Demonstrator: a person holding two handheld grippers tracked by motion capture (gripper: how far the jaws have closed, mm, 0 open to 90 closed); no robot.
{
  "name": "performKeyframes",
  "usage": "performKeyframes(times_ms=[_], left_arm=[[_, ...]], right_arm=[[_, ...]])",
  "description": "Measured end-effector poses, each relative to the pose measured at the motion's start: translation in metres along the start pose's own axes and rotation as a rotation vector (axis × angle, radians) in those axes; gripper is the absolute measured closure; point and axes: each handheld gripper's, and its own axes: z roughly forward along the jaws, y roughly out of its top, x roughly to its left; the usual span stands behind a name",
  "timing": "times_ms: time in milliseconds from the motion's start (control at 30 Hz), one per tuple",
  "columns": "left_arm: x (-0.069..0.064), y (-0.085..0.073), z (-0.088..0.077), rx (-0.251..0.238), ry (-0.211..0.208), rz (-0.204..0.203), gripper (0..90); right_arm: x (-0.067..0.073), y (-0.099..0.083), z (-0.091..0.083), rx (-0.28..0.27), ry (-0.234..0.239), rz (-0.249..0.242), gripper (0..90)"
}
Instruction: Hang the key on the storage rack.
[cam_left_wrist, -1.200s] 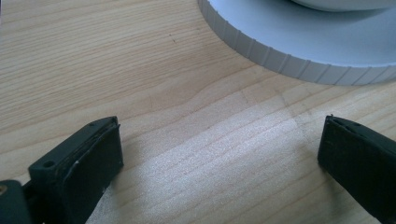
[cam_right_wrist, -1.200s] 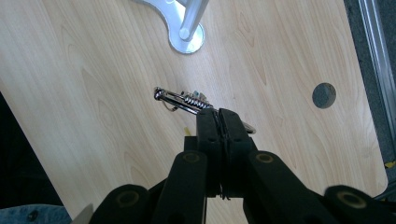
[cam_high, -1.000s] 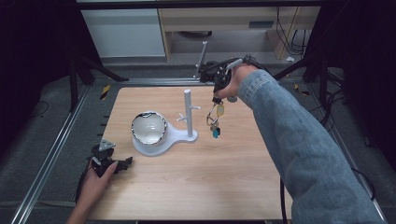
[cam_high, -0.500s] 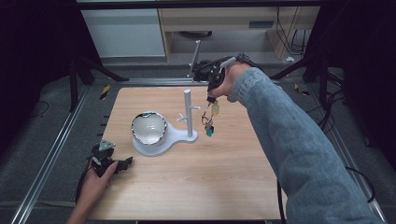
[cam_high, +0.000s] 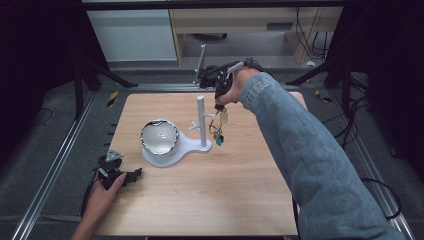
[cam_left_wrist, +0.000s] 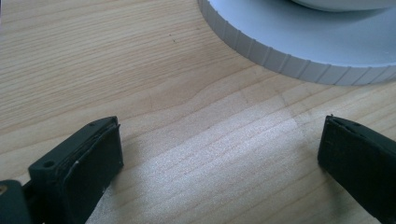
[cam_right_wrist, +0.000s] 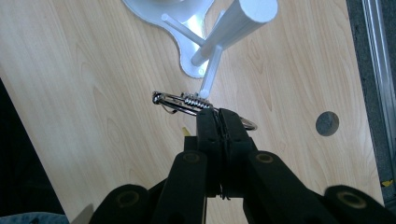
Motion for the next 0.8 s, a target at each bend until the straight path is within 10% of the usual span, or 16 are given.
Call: performKeyframes(times_ms=[800], left_arm=[[0.0,0.0,0.0,0.0,0.0,0.001,0.0]], right_arm=[[-0.003,0.015,0.015,-0.004,0.028,-0.011,88.4]])
